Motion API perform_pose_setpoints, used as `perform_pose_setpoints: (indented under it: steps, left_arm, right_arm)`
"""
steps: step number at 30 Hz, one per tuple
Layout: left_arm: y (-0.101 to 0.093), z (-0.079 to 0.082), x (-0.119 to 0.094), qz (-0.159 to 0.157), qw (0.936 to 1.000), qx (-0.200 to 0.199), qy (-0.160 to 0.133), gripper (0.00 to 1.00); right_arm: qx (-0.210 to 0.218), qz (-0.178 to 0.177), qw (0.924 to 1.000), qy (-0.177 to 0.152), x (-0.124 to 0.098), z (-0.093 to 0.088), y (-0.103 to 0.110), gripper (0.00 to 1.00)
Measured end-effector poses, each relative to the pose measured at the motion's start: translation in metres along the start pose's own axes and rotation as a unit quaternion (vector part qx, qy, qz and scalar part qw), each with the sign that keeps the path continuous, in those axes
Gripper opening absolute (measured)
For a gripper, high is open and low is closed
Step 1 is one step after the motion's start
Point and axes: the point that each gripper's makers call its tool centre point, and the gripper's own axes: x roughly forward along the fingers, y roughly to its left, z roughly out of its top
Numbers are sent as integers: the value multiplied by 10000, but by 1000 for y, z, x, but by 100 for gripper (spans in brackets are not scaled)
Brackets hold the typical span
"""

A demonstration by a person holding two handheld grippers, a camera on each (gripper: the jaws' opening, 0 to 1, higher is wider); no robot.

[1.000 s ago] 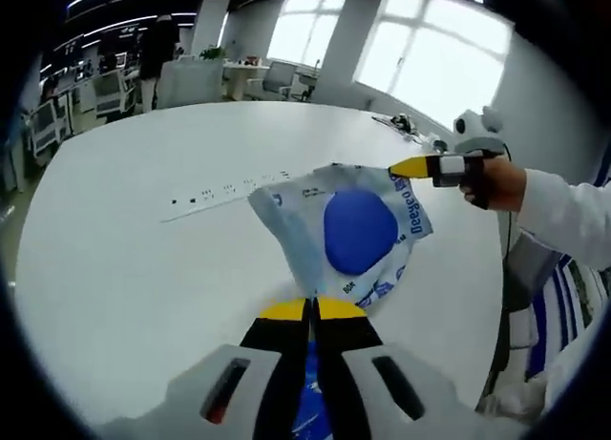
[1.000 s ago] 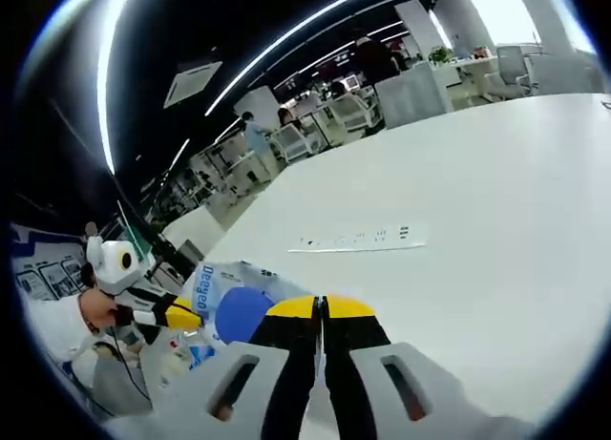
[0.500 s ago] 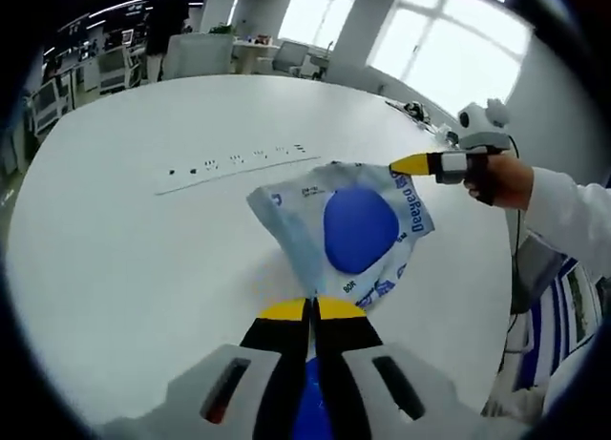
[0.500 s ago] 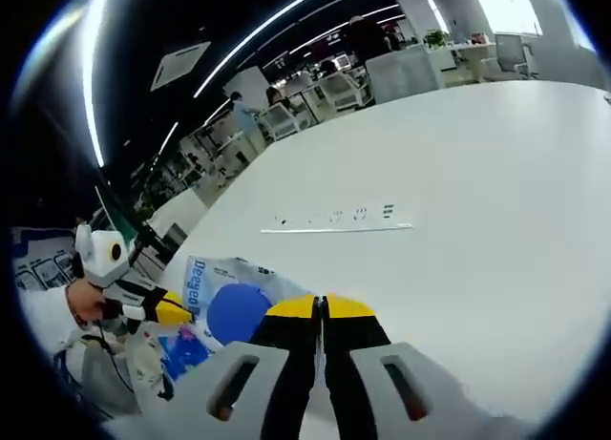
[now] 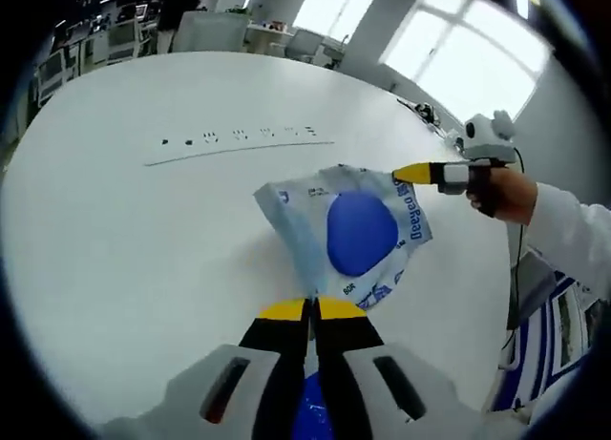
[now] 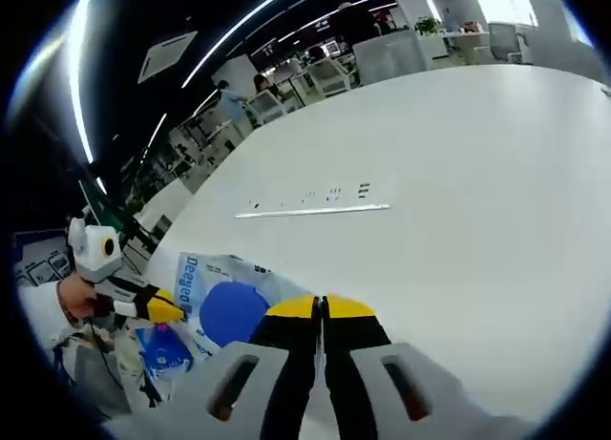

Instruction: Arrange the tabletop items into an orderly group along one side of the table until the central work area is clear of visible clutter.

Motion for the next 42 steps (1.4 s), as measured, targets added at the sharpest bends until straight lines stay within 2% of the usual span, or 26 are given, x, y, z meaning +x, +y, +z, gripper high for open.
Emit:
perform_pose_setpoints:
  steps: [3, 6, 13, 19, 22, 36, 42]
  left_arm:
    - [0, 0, 5, -12, 10000, -19, 13, 0]
    - [2, -2, 8, 2, 10000, -56, 77, 0]
    - [10, -7, 13, 76, 9998, -89, 159, 0]
    - [11, -5, 13, 94, 9998, -103, 120, 0]
    - [12, -5, 13, 104, 9998, -106, 116, 1]
    - [11, -2, 8, 159, 9999, 0, 41, 6]
    - [10, 1, 6, 144, 9999, 14, -19, 11]
  right_arm:
    - [4, -73, 9999, 75, 6, 1, -15, 0]
    - [17, -61, 9999, 87, 9, 1, -19, 0]
    - [65, -74, 9999, 76, 15, 0, -23, 0]
    - [109, -107, 9999, 81, 18, -2, -29, 0]
    - [68, -116, 9999, 80, 17, -4, -24, 1]
    - [25, -237, 9997, -2, 17, -5, -29, 4]
    - [38, -281, 9995, -108, 8, -4, -19, 9]
